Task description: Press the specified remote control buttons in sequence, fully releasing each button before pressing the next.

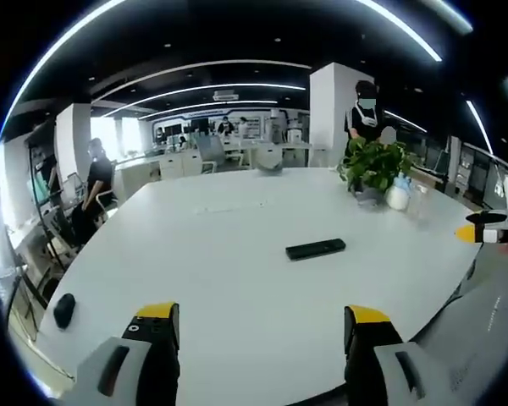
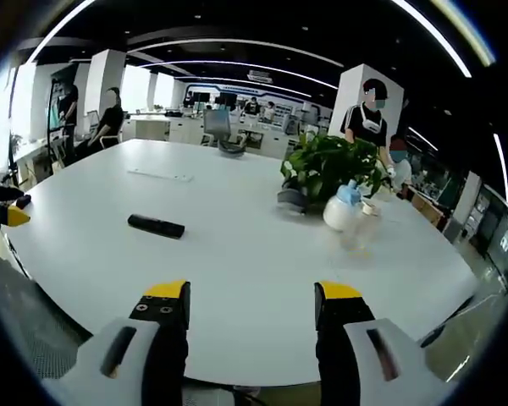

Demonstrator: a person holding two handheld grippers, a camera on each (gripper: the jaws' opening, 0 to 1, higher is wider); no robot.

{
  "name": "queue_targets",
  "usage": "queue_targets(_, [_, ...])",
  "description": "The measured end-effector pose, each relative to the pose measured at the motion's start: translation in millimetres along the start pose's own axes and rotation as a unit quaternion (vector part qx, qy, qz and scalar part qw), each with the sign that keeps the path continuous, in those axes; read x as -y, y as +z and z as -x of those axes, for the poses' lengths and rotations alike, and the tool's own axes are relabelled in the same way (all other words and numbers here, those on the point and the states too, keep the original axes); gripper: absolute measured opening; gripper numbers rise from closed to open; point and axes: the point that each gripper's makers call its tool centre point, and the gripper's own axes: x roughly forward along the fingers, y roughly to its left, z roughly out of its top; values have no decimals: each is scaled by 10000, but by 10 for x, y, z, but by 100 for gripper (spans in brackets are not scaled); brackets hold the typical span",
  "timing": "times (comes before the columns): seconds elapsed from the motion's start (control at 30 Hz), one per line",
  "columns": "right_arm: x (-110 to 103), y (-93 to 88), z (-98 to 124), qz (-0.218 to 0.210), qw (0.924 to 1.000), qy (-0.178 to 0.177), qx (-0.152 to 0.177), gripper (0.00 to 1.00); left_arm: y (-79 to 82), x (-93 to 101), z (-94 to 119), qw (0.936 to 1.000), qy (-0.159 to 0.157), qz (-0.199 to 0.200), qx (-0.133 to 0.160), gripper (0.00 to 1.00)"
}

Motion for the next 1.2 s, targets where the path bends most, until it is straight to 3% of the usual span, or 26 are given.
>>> queue_targets(0.47, [-3,-24,-1,53,10000,6,-65,58,12,0,-6,10000,-68,-8,29,82])
queue_targets(0.83, [14,-5,10,-43,10000,5,16,58,13,107,-44,9991,-417,-96,-34,80])
queue_targets(0.97, [10,-29,2,1,10000,4,-59,57,-9,155,-74,9971,-640,-346,-211,68])
queue_targets(1.2, [24,-42,-3,-34,10000,-3,-90,57,92,286,-160,9902,-984,-934,-318,68])
